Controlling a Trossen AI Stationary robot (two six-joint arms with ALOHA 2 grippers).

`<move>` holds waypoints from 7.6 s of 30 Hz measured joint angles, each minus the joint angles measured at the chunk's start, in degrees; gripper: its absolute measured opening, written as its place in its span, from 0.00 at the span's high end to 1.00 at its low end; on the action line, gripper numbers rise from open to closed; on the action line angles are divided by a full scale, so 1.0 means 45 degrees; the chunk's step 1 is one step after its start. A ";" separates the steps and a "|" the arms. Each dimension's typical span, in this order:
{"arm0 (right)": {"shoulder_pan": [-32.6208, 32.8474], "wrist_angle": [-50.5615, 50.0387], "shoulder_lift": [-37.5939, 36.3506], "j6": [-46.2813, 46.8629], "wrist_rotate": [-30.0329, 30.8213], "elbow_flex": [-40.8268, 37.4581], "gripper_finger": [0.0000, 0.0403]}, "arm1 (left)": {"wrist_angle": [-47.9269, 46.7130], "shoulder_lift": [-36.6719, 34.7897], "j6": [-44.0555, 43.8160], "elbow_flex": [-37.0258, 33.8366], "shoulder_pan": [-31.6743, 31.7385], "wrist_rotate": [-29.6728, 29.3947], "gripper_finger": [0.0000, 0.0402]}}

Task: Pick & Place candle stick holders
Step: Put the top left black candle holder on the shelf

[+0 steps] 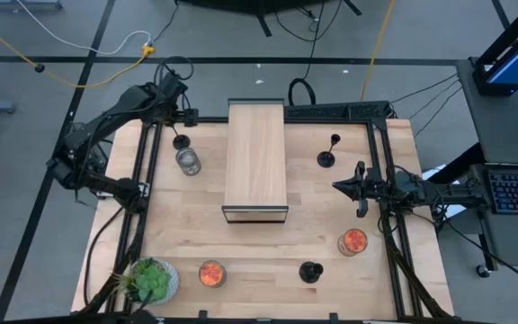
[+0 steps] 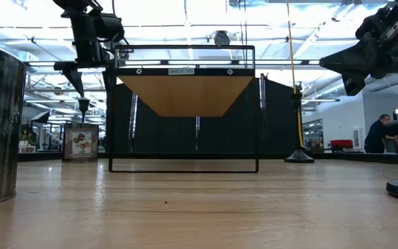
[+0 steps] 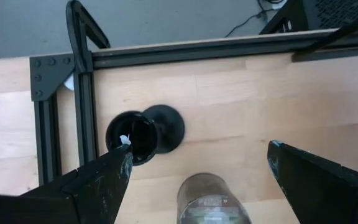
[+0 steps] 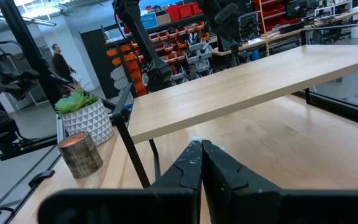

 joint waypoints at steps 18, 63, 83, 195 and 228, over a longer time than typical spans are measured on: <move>0.0001 -0.0002 -0.0001 0.0003 -0.0003 0.0003 1.00 | 0.0130 0.1674 0.1486 0.0032 0.0024 -0.0082 0.06; 0.0000 0.0000 0.0000 0.0005 -0.0003 -0.0002 1.00 | -0.0401 0.1624 0.2954 0.0124 0.0078 -0.2234 0.97; 0.0001 -0.0004 -0.0005 0.0005 0.0011 0.0003 1.00 | -0.3679 0.1253 0.3613 0.5941 -0.0941 -0.2600 1.00; 0.0003 -0.0010 0.0000 0.0005 0.0948 0.0003 1.00 | -0.6201 0.6945 0.3954 1.4163 -0.5110 -0.2843 0.96; 0.0002 -0.0010 0.0000 0.0005 0.0949 0.0000 1.00 | -0.5073 0.6940 0.4969 1.4163 -0.5122 -0.2613 0.80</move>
